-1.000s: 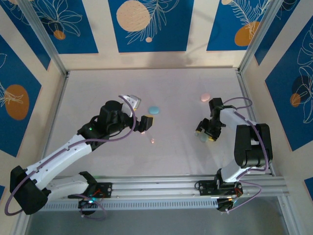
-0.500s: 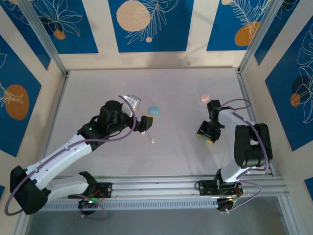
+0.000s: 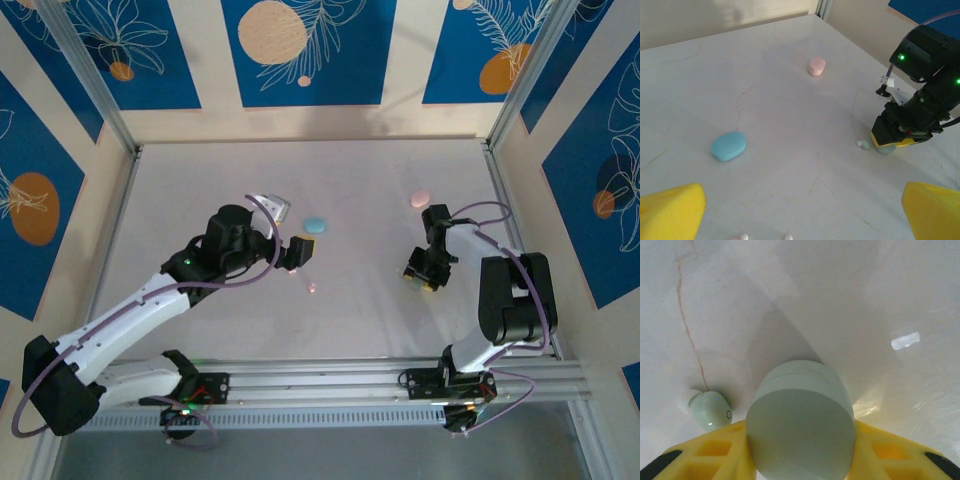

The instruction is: Insert the wireless bluetooth earbuds into the charging case

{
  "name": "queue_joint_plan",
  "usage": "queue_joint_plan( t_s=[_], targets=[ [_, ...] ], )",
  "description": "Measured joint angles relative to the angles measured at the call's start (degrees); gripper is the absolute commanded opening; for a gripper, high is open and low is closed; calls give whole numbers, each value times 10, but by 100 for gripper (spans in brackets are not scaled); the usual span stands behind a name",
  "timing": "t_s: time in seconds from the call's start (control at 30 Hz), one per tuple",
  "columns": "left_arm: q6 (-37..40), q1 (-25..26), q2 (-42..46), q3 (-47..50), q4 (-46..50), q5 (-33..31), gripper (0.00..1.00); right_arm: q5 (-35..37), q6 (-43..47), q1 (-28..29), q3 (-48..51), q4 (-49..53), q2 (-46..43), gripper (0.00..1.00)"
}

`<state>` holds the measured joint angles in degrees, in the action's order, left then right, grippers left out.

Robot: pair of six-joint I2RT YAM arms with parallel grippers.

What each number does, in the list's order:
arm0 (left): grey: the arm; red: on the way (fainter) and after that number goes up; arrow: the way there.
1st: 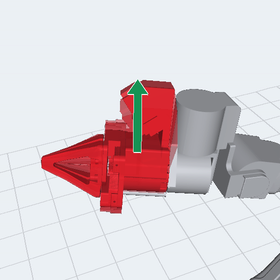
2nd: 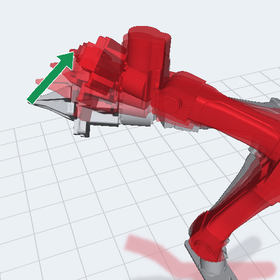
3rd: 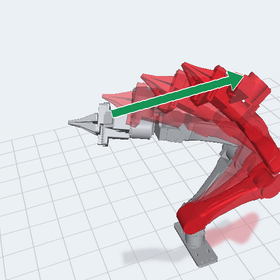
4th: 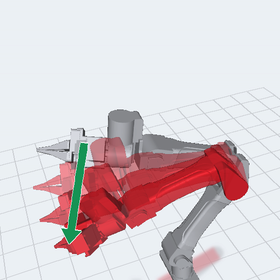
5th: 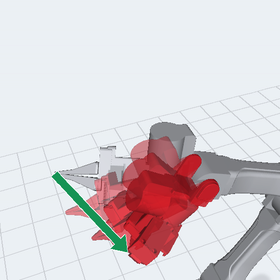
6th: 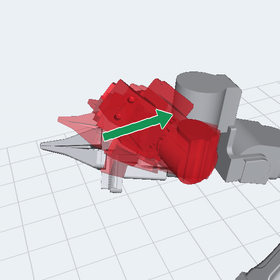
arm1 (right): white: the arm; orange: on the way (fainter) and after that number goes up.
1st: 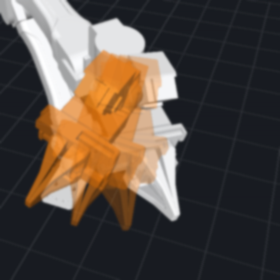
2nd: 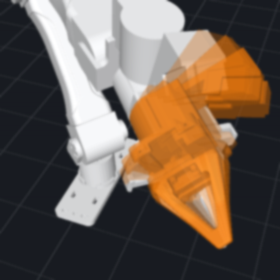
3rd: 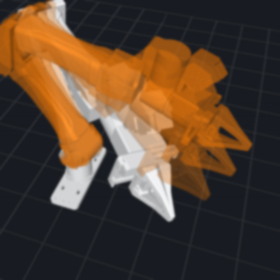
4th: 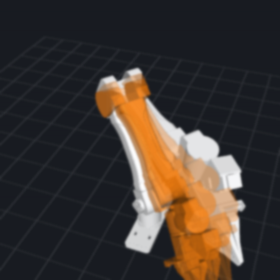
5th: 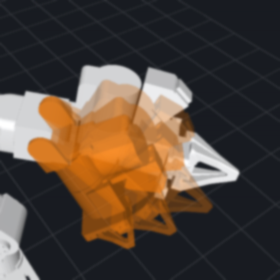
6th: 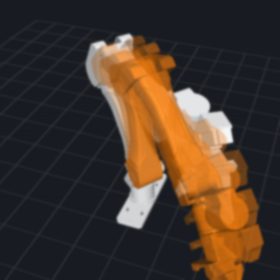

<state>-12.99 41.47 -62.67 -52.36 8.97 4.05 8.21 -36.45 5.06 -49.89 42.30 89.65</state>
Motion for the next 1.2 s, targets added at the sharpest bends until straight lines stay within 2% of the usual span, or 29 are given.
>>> queue_joint_plan(
  t_s=[0.13, 0.3, 0.43, 0.6, 0.8, 0.9, 1.0, 1.2],
  targets=[
    [-2, 0, -3, -5, 3, 0, 100, 9, 7, 22, 7, -11, -41, 40],
    [-6, -1, -24, -31, 5, 12, 96, 20, 34, 82, 8, -35, -163, 39],
    [-16, -1, -40, -44, 11, 34, 91, 22, 98, 153, 13, -92, -270, 37],
    [-32, -2, -54, -68, 21, 69, 86, 7, 212, 250, 40, -179, -362, 34],
    [-47, -2, -64, -93, 23, 123, 79, -16, 350, 336, 58, -234, -381, 34],
    [-59, -2, -72, -96, 16, 161, 69, -26, 403, 363, 58, -260, -381, 33],
    [-71, -2, -87, -97, 5, 197, 59, -31, 438, 376, 62, -285, -381, 33],
    [-93, -2, -107, -97, -17, 254, 47, -33, 470, 381, 64, -310, -381, 33]
  ],
)
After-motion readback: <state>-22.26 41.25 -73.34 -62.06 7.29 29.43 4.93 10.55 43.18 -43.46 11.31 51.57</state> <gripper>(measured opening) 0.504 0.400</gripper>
